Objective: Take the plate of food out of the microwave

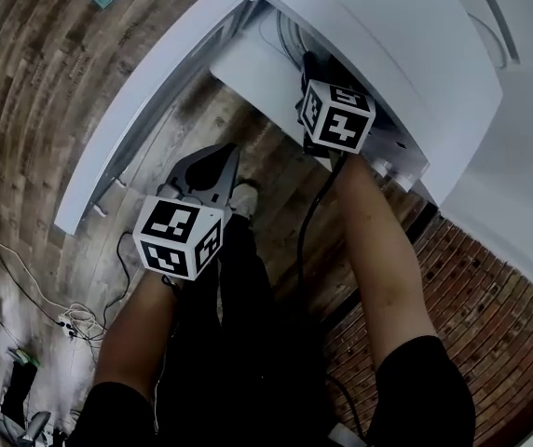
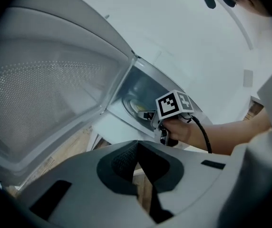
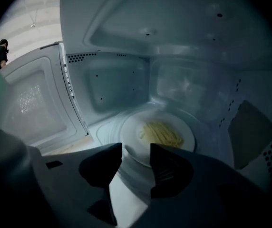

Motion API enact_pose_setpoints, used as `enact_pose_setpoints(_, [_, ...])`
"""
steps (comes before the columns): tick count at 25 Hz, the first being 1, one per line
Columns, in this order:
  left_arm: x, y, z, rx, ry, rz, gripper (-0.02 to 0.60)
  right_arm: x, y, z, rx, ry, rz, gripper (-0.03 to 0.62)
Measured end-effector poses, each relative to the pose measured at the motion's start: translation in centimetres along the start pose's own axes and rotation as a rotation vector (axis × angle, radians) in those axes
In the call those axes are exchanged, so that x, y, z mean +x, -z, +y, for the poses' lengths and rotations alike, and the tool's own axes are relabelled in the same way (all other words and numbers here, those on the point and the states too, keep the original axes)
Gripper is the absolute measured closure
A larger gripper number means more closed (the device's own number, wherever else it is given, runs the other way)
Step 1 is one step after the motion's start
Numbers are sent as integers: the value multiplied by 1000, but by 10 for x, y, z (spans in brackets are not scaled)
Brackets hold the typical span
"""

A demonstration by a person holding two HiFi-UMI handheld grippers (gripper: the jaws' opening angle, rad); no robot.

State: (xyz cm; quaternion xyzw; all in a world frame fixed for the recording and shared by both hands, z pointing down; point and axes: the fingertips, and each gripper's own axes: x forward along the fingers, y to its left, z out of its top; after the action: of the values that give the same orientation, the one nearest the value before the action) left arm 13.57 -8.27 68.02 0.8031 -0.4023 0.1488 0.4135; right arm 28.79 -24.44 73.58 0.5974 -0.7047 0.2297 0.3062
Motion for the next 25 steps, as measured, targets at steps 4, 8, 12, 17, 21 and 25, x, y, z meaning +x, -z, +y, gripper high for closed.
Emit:
enact_pose_setpoints(4, [1,4,1,-25,9,12,583,-3,7,4,-50,-3,24,401])
enact_pose_setpoints(8, [3,12,-3,-35,19,30,583,-11,14,15,-116,-47,28,401])
enact_pose_setpoints(12, [5,19,-9,-34,31,41,583,-18,25,25,-252,-74,36,401])
enact_pose_setpoints(17, [8,27,-16,-35,40,50,583,-24,38,30,-528,-24,53,411])
enact_pose_setpoints(21, [8,32,-22,-45,44,52,583,-29,44,28,-718,68,43,505])
enact_pose_setpoints(25, [4,35,-24,-49,46,55,583,-31,50,25,-923,168,44,530])
